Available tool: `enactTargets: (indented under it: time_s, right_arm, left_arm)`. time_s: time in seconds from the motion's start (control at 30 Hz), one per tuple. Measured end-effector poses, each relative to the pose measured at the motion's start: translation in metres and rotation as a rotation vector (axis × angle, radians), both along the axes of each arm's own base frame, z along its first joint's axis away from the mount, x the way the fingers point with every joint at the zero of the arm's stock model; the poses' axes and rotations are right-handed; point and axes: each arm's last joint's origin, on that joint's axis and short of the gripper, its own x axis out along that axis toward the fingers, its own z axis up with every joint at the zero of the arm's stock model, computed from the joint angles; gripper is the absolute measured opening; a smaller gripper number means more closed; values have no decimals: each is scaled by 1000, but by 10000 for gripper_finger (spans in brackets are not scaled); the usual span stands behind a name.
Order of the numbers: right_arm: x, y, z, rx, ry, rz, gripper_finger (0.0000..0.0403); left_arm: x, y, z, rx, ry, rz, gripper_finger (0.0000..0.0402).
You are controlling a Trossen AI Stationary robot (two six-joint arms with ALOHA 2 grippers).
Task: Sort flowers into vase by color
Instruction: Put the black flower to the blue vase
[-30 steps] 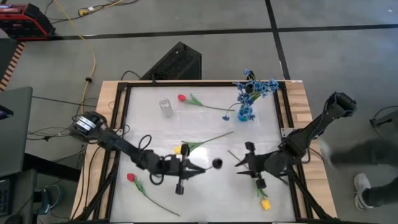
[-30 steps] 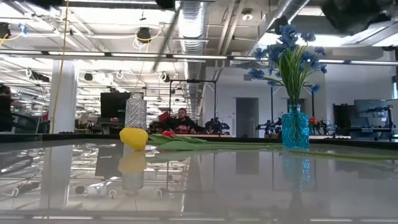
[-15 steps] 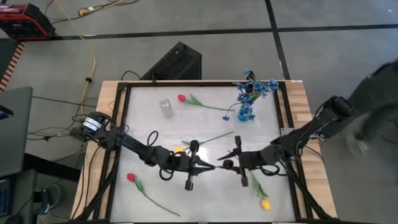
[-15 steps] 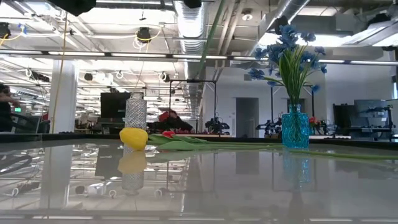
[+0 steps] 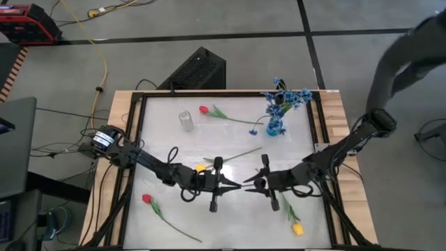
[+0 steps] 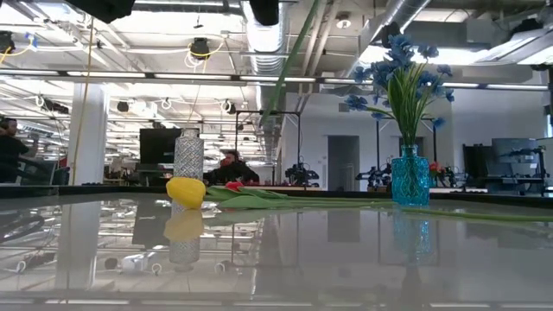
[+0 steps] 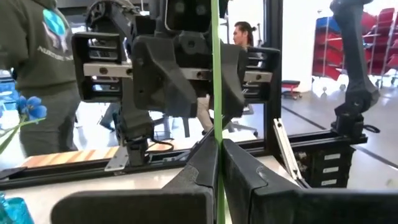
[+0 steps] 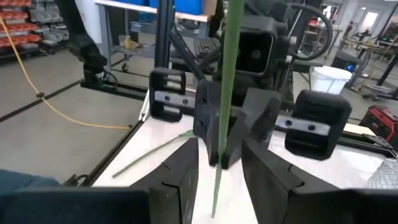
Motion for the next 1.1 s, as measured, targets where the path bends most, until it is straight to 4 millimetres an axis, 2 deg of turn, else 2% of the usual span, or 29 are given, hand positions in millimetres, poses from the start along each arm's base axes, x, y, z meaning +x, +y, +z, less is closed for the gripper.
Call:
enactTargets:
  time_s: [0.37, 0.47, 0.63, 0.73, 0.9, 1.1]
  right_arm:
    - [2, -3, 5, 3, -47, -14, 139]
    - [3, -4, 5, 2, -46, -17, 111]
    - [3, -4, 3, 0, -33, -19, 24]
    - [1, -5, 2, 8, -3, -27, 24]
    - [-16, -15, 7, 27, 89, -90, 24]
    - [-60, -31, 23, 34, 157, -210, 23]
  left_arm:
    - [0, 1, -1, -2, 7, 8, 0]
    - [1, 1, -1, -4, 12, 11, 0]
    - [1, 2, -3, -21, 35, 65, 5]
    - [1, 4, -7, -2, 71, 107, 24]
    - [-4, 8, -5, 43, 171, 221, 72]
    - [-15, 13, -1, 94, 301, 271, 112]
